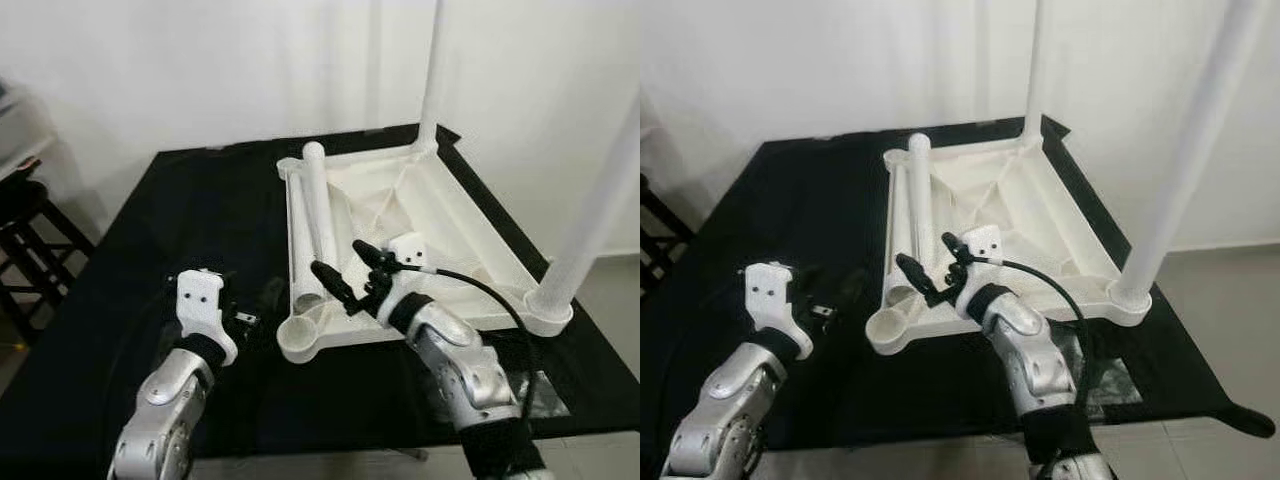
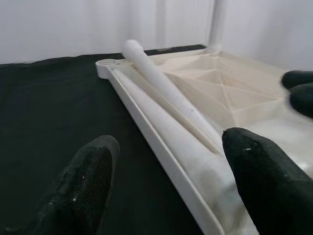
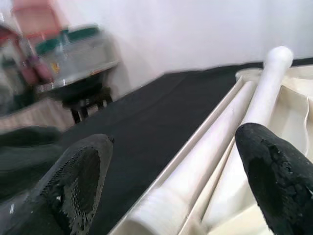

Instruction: Building children table

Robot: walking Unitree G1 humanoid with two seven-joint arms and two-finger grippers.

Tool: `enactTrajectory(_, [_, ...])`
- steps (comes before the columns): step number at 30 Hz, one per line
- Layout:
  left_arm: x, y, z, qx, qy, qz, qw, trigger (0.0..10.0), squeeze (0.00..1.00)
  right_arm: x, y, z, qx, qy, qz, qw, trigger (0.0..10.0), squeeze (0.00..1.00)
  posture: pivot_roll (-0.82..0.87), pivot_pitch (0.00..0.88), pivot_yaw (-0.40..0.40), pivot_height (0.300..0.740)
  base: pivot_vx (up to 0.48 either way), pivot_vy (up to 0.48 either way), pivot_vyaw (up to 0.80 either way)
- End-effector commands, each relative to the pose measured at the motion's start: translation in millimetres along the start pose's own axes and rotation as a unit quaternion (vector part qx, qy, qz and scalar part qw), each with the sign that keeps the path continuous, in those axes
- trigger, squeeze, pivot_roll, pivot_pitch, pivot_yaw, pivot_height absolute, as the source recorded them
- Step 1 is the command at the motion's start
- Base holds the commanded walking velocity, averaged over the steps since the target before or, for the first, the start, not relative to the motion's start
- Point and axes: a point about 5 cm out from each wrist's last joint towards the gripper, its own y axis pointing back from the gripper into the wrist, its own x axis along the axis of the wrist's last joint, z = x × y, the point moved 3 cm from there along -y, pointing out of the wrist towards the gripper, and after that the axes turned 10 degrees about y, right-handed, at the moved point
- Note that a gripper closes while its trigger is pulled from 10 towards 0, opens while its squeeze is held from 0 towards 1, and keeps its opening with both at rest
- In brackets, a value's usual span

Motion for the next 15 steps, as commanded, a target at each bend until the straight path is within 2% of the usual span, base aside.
enactTrajectory(1, [0.1,-0.7,8.7,-0.024,-0.009,-0.002,1.0,10.0,0.0,-1.8,6.4,7.5,-0.012,-0.003,-0.002,1.0,10.0,0.0,-0.11,0.026,0.075,0.74,0.0,0.0,0.0])
enactTrajectory(7, [2.4,0.4,12.9,-0.045,-0.029,-0.007,0.999,10.0,0.0,-2.4,6.6,6.3,-0.009,-0.009,-0.002,1.0,10.0,0.0,-0.1,0.026,0.072,0.74,0.0,0.0,0.0])
enactTrajectory(12, [3.5,0.5,14.7,-0.061,-0.051,-0.012,0.997,10.0,0.0,-2.5,6.9,6.1,-0.007,-0.013,-0.003,1.0,10.0,0.0,-0.1,0.027,0.073,0.74,0.0,0.0,-0.8])
enactTrajectory(13, [3.7,0.7,15.2,-0.066,-0.058,-0.014,0.996,10.0,0.0,-2.5,7.0,6.2,-0.007,-0.012,-0.003,1.0,10.0,0.0,-0.1,0.027,0.073,0.74,0.0,0.0,-0.8])
enactTrajectory(14, [4.1,1.3,15.6,-0.079,-0.083,-0.02,0.993,10.0,0.0,-2.1,7.2,6.2,-0.007,-0.013,-0.002,1.0,10.0,0.0,-0.1,0.026,0.071,0.74,0.0,0.0,-0.8])
enactTrajectory(15, [4.1,1.3,15.6,-0.079,-0.083,-0.02,0.993,10.0,0.0,-2.1,7.2,6.2,-0.007,-0.013,-0.002,1.0,10.0,0.0,-0.1,0.026,0.071,0.74,0.0,0.0,-0.8])
